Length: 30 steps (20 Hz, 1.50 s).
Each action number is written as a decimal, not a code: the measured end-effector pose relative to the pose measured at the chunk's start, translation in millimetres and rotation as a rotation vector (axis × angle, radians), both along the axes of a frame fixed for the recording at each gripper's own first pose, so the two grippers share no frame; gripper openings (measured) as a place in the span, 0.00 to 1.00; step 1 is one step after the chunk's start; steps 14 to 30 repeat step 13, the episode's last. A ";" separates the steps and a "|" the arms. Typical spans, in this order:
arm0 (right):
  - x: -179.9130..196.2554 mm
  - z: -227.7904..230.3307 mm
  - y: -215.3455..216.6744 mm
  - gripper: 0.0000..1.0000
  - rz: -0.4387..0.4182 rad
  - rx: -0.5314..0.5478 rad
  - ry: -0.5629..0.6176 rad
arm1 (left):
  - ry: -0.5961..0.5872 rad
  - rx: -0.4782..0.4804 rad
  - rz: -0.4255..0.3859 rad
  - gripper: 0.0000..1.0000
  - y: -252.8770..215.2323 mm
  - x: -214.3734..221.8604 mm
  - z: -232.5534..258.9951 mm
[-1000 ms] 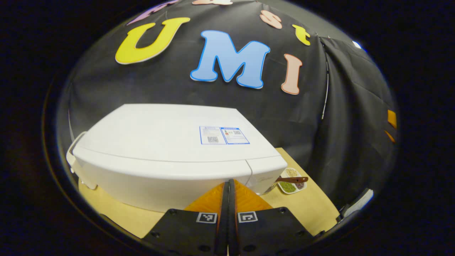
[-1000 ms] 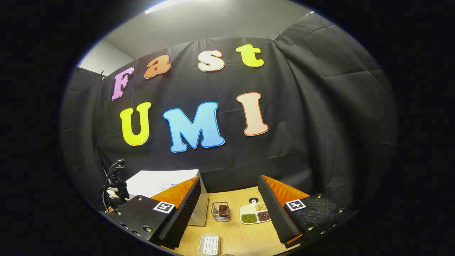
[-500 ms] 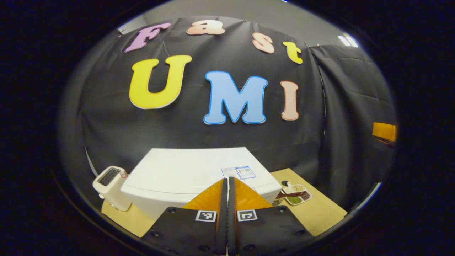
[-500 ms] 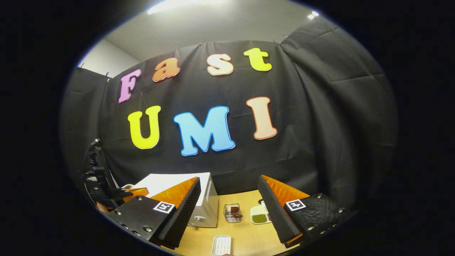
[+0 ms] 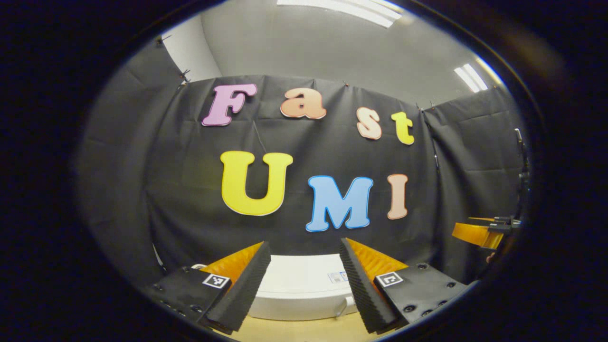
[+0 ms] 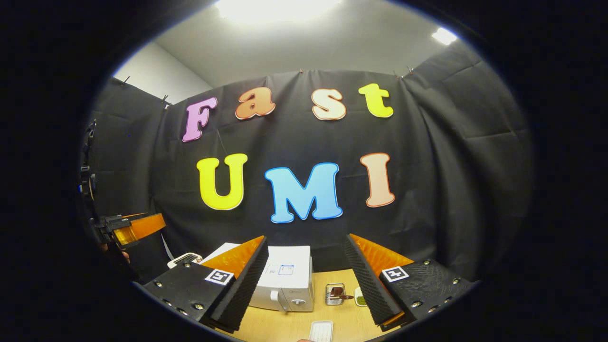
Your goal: Open the microwave oven with the left hand, put the food in, and close the microwave oven.
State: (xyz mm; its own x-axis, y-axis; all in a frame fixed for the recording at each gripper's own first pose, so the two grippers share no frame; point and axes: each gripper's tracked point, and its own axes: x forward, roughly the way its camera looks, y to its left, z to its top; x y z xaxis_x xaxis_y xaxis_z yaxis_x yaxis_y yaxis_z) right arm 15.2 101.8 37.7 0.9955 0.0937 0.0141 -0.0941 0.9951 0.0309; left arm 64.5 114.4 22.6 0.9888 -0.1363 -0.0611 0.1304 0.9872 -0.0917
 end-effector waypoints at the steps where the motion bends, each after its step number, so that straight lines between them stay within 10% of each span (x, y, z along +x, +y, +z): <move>1: -4.5 3.6 7.1 0.93 0.002 -0.003 -0.002 | -0.011 0.001 -0.005 0.94 5.4 -7.2 5.1; 30: -37.9 20.1 38.8 0.98 -0.004 -0.054 -0.013 | -0.088 -0.018 -0.003 0.96 28.7 -51.1 35.7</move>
